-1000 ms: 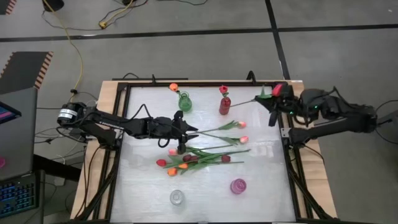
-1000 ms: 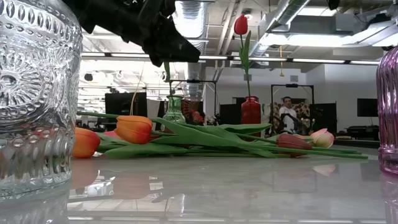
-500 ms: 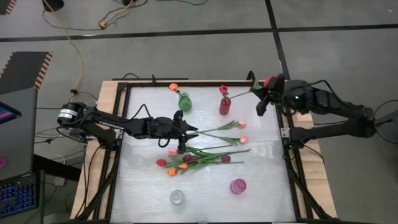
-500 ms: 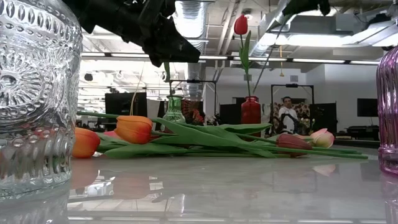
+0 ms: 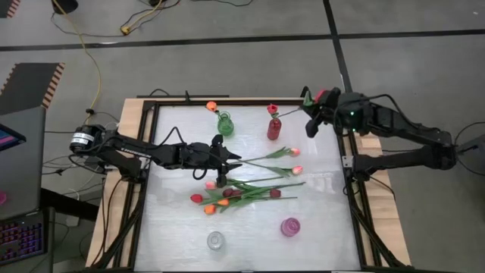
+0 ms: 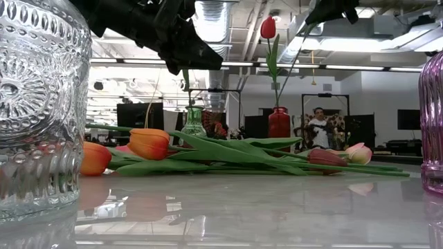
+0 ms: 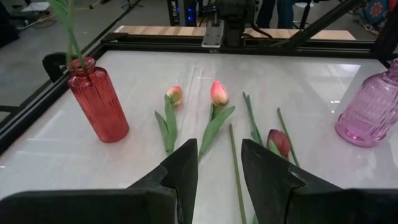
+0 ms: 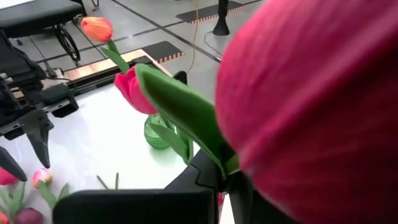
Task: Sort flowers into vase by color
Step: Put the red flower into the red vase
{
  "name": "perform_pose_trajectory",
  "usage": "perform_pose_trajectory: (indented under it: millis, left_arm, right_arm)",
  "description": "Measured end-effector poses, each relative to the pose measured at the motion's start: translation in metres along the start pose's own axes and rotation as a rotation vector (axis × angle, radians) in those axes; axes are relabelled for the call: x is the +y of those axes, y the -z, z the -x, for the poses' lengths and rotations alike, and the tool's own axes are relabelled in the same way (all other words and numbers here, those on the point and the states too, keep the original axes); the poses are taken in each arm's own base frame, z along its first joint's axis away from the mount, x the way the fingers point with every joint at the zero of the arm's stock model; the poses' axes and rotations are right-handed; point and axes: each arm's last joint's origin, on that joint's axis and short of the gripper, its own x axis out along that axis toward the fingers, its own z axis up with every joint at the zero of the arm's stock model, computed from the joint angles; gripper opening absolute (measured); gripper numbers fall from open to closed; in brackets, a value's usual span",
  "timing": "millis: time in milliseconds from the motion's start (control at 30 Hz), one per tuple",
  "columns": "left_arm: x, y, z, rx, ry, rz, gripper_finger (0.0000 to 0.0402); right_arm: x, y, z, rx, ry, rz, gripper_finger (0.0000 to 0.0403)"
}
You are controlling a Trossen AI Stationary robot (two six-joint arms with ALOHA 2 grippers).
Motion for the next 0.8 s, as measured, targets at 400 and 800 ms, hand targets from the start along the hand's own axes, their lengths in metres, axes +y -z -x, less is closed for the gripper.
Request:
perform_pose_trajectory:
  millis: [400, 800]
  left_arm:
    - [0.0000, 0.0000, 0.0000, 0.000, 0.000, 0.000, 0.0112]
    - [0.0000, 0.0000, 0.0000, 0.000, 0.000, 0.000, 0.0112]
  right_arm:
    - [0.0004, 0.0001, 0.0001, 0.003, -0.013, 0.001, 0.0041]
    - [0.0002, 0.0009, 0.0003, 0.010, -0.013, 0.005, 0.0041]
